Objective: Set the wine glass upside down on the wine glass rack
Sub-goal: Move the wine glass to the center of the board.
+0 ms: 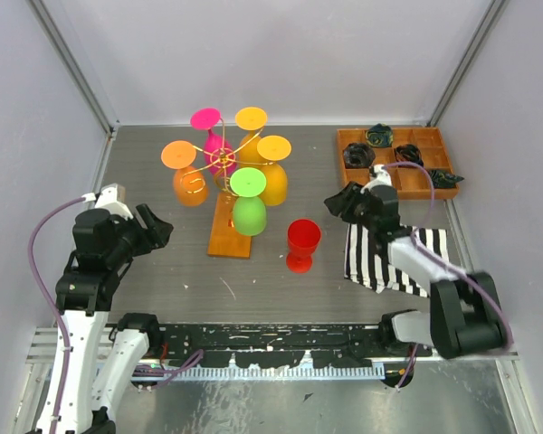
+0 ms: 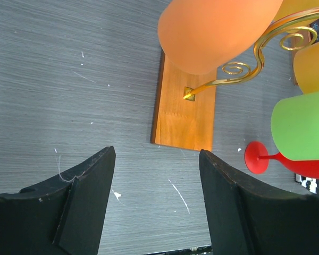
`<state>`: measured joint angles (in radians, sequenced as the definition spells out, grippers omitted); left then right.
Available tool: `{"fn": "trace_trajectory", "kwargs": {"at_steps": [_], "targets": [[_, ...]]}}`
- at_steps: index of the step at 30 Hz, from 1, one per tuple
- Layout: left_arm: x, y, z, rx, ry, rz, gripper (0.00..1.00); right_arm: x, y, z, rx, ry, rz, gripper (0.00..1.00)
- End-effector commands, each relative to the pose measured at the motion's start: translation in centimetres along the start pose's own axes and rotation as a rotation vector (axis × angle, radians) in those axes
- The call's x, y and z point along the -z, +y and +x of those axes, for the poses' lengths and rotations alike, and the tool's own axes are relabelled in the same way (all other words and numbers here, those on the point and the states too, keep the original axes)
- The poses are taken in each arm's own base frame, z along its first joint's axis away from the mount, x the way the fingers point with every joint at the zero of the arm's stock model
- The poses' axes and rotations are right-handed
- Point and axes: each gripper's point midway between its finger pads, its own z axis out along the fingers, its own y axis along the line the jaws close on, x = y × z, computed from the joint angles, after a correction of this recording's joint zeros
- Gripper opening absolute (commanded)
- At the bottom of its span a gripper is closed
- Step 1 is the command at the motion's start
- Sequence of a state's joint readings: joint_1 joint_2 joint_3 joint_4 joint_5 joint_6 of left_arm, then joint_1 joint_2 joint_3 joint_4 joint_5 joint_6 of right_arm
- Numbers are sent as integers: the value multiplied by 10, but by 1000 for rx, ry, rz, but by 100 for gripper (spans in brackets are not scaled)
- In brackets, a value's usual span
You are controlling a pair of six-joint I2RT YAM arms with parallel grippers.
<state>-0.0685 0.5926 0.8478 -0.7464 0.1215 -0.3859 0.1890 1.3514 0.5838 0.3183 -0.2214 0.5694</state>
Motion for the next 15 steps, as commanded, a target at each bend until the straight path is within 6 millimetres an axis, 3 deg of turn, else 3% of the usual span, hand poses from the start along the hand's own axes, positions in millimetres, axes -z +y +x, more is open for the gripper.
{"fn": "trace_trajectory", "kwargs": {"at_steps": [1,6,8,15], "targets": [[-4,-3,1,-7,6,22,72,41,-16,1,0,-109,87,58],[-5,-5,2,-9,12,33,71,81,-24,17,-31,-186,88,72],[-5,-5,2,-9,12,33,71,95,-25,23,-43,-216,77,83],[-6,-4,3,-8,19,28,71,118,-12,46,4,-240,-64,89]]}}
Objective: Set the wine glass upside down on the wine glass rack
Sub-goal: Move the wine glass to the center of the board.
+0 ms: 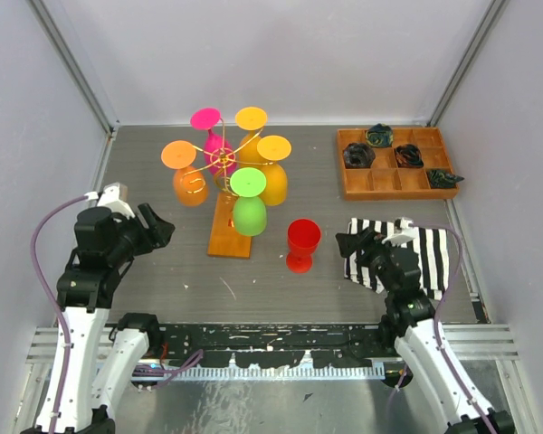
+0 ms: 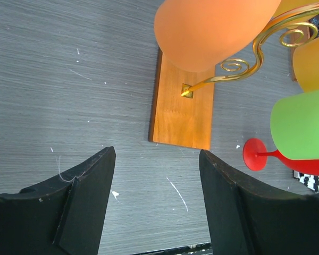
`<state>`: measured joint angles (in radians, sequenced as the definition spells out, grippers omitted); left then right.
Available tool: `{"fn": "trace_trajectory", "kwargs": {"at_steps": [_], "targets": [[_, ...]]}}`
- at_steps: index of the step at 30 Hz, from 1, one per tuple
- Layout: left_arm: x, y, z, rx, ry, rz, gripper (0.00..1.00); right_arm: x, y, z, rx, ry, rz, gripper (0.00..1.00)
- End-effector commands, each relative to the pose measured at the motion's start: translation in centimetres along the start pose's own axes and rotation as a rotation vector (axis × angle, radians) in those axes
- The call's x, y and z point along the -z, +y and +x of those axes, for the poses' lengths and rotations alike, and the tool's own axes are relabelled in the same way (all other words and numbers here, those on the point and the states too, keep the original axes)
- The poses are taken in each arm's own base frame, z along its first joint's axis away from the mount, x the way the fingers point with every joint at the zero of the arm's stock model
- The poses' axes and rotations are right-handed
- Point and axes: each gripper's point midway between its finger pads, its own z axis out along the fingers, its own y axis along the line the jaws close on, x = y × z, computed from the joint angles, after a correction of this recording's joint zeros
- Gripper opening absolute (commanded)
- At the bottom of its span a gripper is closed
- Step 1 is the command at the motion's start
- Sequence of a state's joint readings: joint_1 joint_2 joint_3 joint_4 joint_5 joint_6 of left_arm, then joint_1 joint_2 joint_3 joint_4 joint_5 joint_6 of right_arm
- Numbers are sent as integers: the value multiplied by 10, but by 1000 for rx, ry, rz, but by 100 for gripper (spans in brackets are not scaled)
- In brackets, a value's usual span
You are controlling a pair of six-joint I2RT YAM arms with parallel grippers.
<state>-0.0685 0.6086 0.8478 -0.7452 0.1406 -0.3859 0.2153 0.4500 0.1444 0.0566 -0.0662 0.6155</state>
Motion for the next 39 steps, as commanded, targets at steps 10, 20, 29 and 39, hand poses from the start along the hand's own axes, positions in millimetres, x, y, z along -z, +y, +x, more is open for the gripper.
{"fn": "trace_trajectory", "kwargs": {"at_steps": [10,20,29,39], "targets": [[-7,0,2,-8,11,5,71,4,9,28,91,10,-143,100],[-6,2,2,-7,10,-3,71,2,35,75,313,93,-92,98],[-8,0,2,-7,16,7,71,10,60,83,338,-9,-241,94],[-6,-1,2,-8,11,10,71,-5,64,87,425,-50,-229,87]]}}
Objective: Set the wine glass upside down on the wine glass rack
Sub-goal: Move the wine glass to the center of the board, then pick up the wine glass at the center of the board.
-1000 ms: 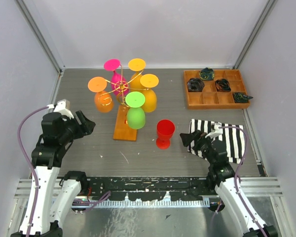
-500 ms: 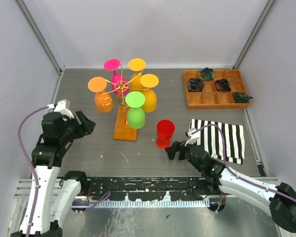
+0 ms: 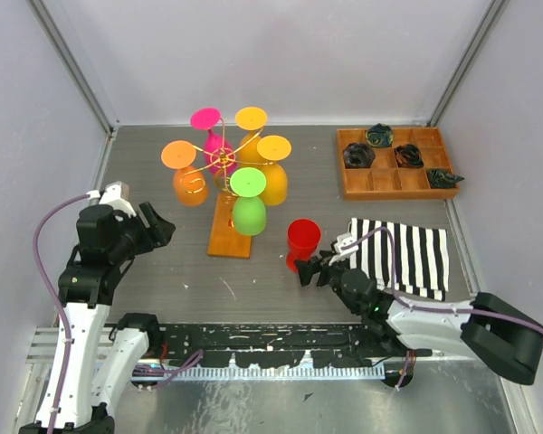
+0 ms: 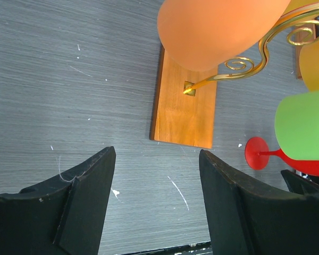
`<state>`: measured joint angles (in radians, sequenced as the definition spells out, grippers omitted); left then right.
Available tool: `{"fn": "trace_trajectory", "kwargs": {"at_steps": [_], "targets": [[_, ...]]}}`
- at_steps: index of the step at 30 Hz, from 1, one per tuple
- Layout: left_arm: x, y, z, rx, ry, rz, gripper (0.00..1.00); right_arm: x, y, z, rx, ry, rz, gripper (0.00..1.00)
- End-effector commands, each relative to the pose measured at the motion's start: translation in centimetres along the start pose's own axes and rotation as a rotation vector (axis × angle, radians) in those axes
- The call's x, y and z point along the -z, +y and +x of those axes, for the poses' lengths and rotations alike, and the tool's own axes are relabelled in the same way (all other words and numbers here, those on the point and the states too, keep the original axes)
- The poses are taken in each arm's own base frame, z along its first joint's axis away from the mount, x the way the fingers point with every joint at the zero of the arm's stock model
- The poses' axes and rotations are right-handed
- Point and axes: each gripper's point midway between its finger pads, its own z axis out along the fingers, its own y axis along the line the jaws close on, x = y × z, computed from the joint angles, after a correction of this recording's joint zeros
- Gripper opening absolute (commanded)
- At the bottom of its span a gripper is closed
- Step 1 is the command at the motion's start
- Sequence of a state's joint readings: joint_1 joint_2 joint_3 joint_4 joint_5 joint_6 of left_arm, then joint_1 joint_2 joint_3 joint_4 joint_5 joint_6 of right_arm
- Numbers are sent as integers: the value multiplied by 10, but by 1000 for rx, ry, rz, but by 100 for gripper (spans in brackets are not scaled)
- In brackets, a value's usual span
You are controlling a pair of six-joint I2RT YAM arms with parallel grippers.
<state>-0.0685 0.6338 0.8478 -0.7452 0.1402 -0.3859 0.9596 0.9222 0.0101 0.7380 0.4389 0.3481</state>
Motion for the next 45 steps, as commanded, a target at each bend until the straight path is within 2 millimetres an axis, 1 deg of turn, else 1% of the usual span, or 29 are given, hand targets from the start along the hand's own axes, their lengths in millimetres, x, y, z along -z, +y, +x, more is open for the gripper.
{"fn": "trace_trajectory", "kwargs": {"at_steps": [1,8,12,14,23,28,33,37,45], "targets": [[-1,-3,-1,-12,-13,20,71,-2,-10,-3,34,-59,35,87],[-1,-4,-1,-12,-12,29,71,-8,-8,2,49,-60,30,87],[-2,-5,0,-13,-10,34,71,-15,-1,4,81,-57,-1,85],[-2,-5,-1,-12,-11,34,71,-19,5,2,86,-70,-18,85],[-2,-7,0,-14,-7,46,72,-26,7,0,116,-120,-28,82],[-1,-8,0,-17,-9,49,72,-33,7,5,142,-119,-28,80],[-1,-8,0,-15,-9,48,72,-37,6,6,151,-139,-18,78],[-2,-8,0,-16,-6,50,72,-44,10,12,158,-128,-28,76],[-3,-8,1,-16,-1,49,72,-52,9,8,188,-146,-4,76]]}}
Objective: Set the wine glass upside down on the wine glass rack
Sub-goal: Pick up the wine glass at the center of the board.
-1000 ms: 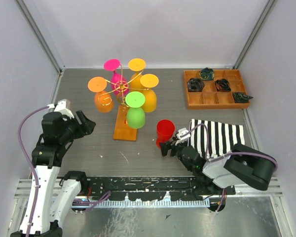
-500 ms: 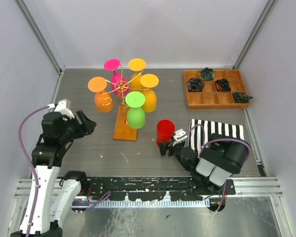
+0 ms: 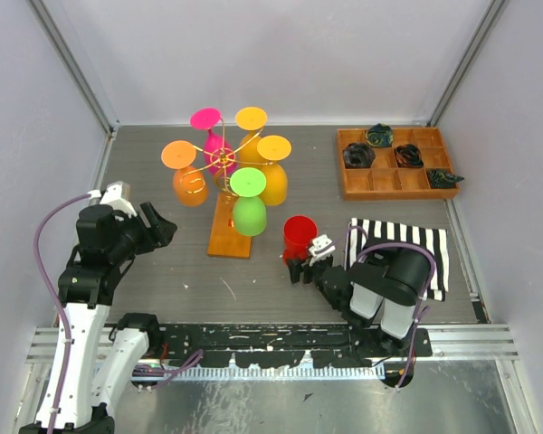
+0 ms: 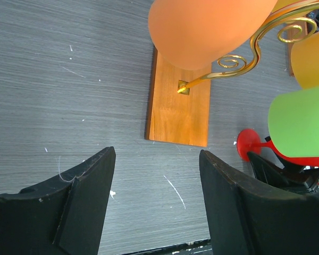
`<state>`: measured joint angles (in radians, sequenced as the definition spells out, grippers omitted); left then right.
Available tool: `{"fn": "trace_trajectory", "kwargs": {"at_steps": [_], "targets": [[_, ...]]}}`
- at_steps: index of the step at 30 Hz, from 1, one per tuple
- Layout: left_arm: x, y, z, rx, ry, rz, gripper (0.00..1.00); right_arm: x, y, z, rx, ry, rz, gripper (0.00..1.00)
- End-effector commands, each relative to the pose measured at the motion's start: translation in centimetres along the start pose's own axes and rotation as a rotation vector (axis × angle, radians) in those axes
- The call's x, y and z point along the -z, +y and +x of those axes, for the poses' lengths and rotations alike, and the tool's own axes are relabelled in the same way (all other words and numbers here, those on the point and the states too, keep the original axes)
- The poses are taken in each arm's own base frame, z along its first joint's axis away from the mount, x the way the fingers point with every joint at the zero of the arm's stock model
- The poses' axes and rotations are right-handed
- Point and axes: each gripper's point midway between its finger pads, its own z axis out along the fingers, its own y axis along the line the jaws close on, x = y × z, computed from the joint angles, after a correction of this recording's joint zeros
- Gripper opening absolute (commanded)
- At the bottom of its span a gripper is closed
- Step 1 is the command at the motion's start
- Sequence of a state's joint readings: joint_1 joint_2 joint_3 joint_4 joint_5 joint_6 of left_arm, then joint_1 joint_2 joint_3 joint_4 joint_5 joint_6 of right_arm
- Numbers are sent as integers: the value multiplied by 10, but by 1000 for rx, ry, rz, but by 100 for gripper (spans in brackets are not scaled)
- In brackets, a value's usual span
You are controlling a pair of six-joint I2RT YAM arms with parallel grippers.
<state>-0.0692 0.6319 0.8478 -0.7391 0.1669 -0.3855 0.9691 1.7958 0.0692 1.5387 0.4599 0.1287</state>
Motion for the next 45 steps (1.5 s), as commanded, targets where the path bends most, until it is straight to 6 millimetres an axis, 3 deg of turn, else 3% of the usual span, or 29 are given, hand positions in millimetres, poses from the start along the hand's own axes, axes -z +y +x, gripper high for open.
{"fn": "trace_trajectory", "kwargs": {"at_steps": [1,13,23,34,45], "targets": [[-3,-2,0,-15,-4,21,72,-8,7,-40,-38,-153,-3,75],[-5,-2,1,-13,7,20,71,-16,9,-38,-10,-152,2,65],[-7,-2,3,-13,15,21,72,-16,8,-49,-18,-182,12,67],[-8,-2,4,-12,24,23,71,-19,8,-59,-33,-211,26,64],[-10,-3,5,-11,32,26,71,-22,3,-62,-45,-222,65,45]]}}
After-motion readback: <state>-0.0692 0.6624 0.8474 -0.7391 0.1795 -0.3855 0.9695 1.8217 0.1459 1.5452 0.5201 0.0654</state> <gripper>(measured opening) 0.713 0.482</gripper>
